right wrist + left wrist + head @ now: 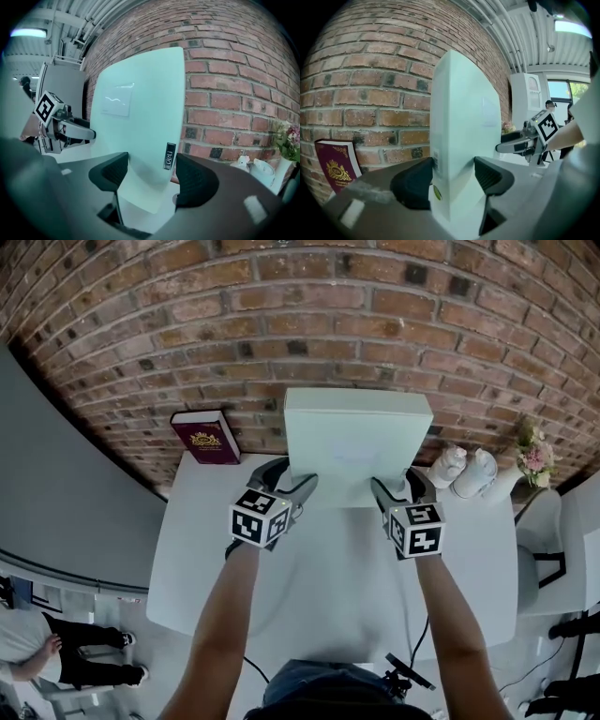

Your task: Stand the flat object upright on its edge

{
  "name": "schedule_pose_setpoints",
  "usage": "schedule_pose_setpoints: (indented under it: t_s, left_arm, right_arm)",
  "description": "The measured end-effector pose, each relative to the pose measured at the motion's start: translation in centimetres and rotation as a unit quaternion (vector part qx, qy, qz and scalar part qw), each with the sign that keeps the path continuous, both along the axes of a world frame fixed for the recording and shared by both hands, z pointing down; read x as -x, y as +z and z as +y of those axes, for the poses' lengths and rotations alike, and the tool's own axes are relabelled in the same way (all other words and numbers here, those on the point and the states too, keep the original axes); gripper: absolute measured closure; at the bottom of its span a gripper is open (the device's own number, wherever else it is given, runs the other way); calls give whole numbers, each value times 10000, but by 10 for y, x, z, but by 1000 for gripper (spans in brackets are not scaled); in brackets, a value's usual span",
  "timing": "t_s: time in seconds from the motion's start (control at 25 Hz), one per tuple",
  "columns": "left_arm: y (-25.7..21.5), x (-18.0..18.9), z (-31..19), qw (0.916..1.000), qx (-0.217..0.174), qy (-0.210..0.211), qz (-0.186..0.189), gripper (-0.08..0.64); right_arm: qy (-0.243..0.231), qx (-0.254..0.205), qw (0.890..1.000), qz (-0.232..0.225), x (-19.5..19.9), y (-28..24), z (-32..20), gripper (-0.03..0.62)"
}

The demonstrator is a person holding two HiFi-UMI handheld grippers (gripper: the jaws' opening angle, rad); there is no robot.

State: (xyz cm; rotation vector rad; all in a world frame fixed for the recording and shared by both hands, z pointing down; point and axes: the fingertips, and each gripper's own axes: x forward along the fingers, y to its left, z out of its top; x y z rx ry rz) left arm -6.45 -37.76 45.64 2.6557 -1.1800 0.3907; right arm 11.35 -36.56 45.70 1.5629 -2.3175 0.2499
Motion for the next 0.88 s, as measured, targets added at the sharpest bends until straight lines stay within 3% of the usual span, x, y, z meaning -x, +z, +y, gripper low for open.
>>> schedule_pose_setpoints:
  t_s: [0.4,0.88]
  left_arm:
    - [32,6,-34,9995,93,-210,-236,272]
    - [65,4,-70,9981,126,-178,-581,273]
  right_arm:
    - [56,150,9996,226,7,31,-38,281]
    - [218,374,9986,299,4,68,-71,281]
